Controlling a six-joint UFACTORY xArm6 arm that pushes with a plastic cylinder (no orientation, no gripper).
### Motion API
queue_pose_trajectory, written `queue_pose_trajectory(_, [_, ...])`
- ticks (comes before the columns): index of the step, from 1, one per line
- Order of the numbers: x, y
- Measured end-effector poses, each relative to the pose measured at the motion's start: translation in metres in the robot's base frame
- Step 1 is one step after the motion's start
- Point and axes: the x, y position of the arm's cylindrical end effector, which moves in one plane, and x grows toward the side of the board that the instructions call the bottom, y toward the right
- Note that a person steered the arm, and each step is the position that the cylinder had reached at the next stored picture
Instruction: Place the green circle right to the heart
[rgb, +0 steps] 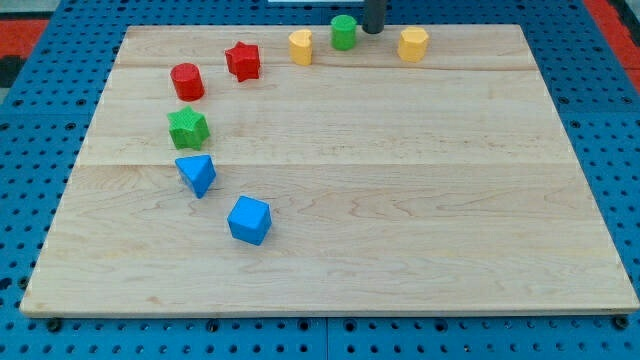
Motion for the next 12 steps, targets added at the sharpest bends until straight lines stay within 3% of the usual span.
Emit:
queue_pose_trajectory(2, [0.059,0.001])
queue_pose_trajectory(3, [0.062,-0.022])
queue_pose_trajectory(4, [0.060,-0.032])
queue_pose_trajectory(5, [0.013,0.032])
queue_pose_trajectory(6, [-0.003,0.023])
queue_pose_trajectory(9, [-0.002,-0.040])
queue_pose_trajectory(12, [0.015,-0.037])
